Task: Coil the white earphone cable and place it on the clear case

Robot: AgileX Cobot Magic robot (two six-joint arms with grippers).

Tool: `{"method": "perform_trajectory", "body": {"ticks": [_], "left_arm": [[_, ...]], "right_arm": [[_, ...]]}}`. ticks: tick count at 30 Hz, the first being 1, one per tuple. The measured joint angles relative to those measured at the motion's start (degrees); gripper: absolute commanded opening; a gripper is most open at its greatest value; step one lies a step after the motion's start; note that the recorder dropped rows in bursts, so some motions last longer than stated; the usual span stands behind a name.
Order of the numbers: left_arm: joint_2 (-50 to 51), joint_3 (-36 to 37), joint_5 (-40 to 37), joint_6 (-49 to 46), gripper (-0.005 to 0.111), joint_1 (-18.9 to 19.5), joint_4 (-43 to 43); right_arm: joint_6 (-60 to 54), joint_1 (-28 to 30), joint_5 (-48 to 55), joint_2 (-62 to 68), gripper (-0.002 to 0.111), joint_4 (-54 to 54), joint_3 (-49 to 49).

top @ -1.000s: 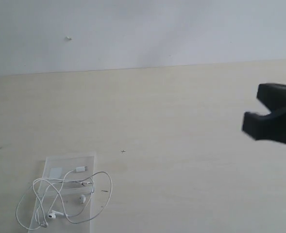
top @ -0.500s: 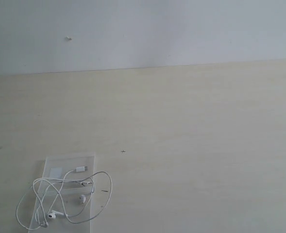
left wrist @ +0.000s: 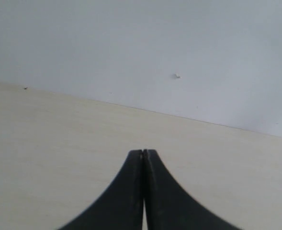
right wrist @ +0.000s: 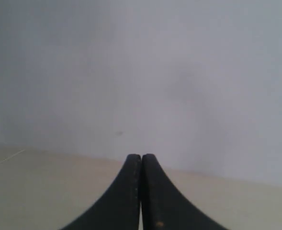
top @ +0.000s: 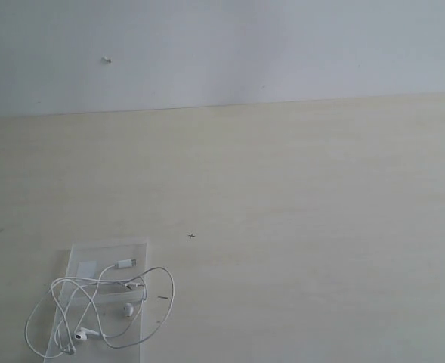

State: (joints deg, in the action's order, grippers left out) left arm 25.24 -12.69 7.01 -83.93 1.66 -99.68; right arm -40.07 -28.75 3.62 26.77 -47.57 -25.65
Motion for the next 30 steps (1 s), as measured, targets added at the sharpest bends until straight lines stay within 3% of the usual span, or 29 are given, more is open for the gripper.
{"method": "perform_trajectory", "body": {"ticks": [4, 7, 10, 16, 30], "left_arm": [[0.0, 0.0, 0.0, 0.0, 0.0, 0.0, 0.0], [0.0, 0.0, 0.0, 0.0, 0.0, 0.0, 0.0], [0.0, 0.0, 0.0, 0.0, 0.0, 0.0, 0.0], [0.0, 0.0, 0.0, 0.0, 0.0, 0.0, 0.0], [0.0, 0.0, 0.0, 0.1, 0.0, 0.0, 0.0]], "right_arm": [[37.6, 0.0, 14.1, 0.0, 0.0, 29.6, 0.6], [49.9, 0.0, 18.4, 0.0, 0.0, 43.3, 3.1], [51.7, 0.0, 19.2, 0.0, 0.0, 49.0, 5.5], [44.6, 0.9, 17.8, -1.4, 0.0, 51.3, 8.6], [43.3, 20.1, 9.4, -24.8, 0.0, 52.0, 23.5]]}}
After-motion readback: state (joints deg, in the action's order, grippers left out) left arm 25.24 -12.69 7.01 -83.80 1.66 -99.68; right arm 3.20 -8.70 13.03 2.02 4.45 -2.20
